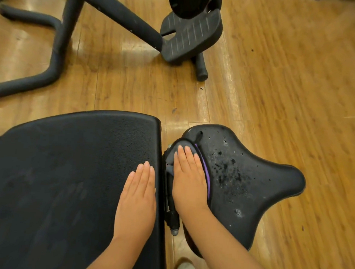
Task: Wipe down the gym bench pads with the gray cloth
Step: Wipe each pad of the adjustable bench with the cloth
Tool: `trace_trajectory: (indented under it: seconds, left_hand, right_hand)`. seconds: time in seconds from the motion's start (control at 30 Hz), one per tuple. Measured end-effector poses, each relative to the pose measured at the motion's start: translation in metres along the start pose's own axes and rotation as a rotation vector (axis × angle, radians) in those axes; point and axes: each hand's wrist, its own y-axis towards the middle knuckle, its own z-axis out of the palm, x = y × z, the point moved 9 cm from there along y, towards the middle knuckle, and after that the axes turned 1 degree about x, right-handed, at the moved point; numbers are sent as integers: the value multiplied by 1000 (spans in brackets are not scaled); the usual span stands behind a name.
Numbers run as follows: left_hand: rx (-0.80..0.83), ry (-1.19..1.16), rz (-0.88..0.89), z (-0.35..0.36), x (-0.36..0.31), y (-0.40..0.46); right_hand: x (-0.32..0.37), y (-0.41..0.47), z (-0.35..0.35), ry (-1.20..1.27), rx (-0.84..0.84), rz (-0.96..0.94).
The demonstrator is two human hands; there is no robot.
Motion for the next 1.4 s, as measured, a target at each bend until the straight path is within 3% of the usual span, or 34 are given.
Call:
trace_trajectory:
  seconds: [0.17,0.27,0.47,0.63,0.77,0.93,1.17,1.4]
  left_hand:
    - [-1,3,-5,0,-1,1]
    - [5,7,-10,-1,0,1]
    - [11,51,6,-3,-3,0]
    - [0,39,0,-4,-3,1]
    - [1,30,-8,-3,-3,1]
    - [5,-4,-13,-4,-2,1]
    - [31,2,-21,-2,-1,2]
    - [21,-2,-12,-3,-3,1]
  right_hand:
    - [-13,77,-11,-63,90,110]
    - [-13,78,-12,-60,109,121]
    - [-7,-21,-9,68,-102,60]
    - [-21,-130,14,114,-36,27]
    - [-32,-152,15,127,34,38]
    - [-59,-93,-7,189,-39,119]
    - [-76,12,-33,226,-115,81]
    - [-85,90,-38,145,-138,167]
